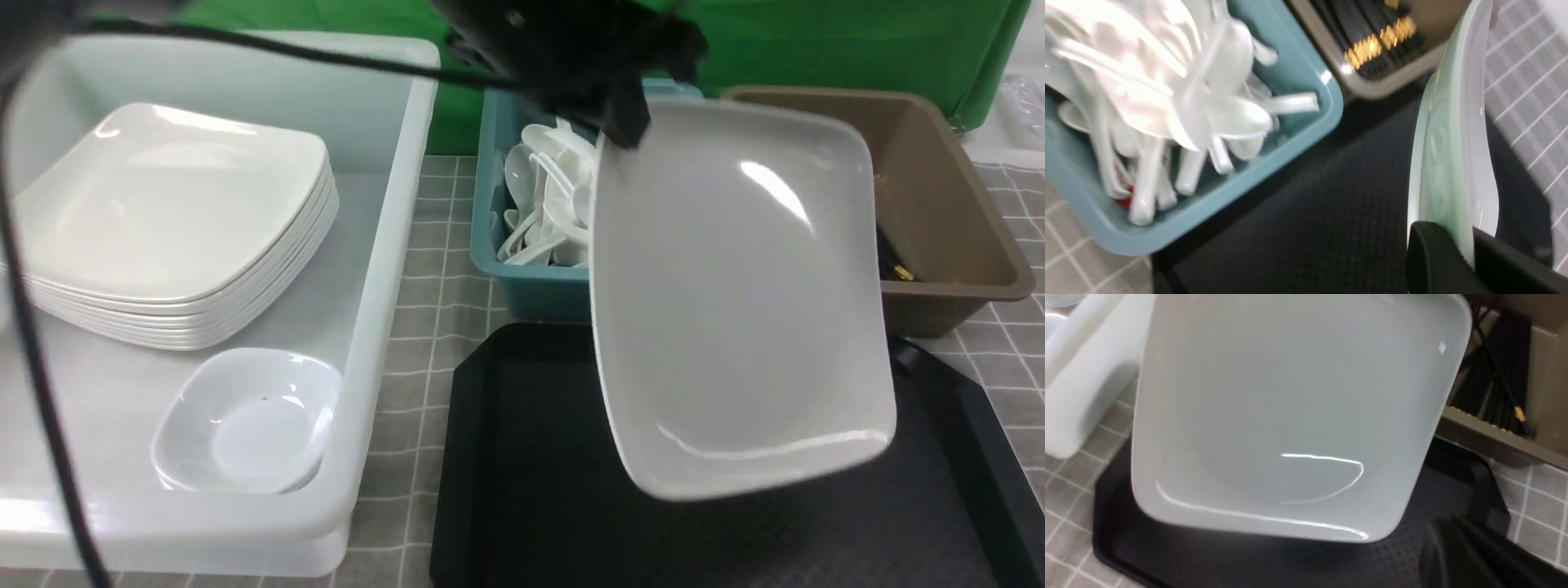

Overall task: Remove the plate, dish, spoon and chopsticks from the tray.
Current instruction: Use the left arm to put the plate into the large storage box on the left

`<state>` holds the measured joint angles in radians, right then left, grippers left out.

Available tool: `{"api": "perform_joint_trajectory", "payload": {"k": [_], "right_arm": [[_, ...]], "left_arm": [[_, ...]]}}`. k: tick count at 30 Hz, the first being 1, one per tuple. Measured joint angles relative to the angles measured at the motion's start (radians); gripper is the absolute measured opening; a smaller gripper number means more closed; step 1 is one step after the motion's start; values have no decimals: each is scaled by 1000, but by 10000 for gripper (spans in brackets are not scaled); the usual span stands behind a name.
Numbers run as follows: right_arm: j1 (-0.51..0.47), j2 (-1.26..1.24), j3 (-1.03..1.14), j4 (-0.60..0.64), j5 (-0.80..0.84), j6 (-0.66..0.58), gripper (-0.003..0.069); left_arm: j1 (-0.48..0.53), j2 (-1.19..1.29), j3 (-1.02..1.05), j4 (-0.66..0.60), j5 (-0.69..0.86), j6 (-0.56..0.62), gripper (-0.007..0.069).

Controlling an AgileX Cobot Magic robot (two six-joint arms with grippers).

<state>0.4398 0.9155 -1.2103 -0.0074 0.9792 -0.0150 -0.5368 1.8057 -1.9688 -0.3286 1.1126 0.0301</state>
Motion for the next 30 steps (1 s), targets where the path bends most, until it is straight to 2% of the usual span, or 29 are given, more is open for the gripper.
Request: {"api": "perform_joint_trajectory", "payload": {"k": [4,8,12,16,22,25,30], "right_arm": [[0,75,-58,74,14,-68,38],[6,178,-170,118,61,-115,38],[67,299,-304,123,80,-148,26],[168,439,-450,129,83,-164,26],[263,604,-621,133,74,-186,26],[286,649,-661,133,41,-188,26],[351,723,-692,134,-164,-206,26]], "left_arm": [[97,-51,0,-65,1,9,31],[252,-98,1,-157,8,44,31],[457,-142,4,-267,29,91,31],[687,-172,28,-361,44,136,31],[975,-177,91,-475,38,195,31],[1050,-178,138,-490,-2,211,31],[1117,-179,326,-491,-191,256,31]]}}
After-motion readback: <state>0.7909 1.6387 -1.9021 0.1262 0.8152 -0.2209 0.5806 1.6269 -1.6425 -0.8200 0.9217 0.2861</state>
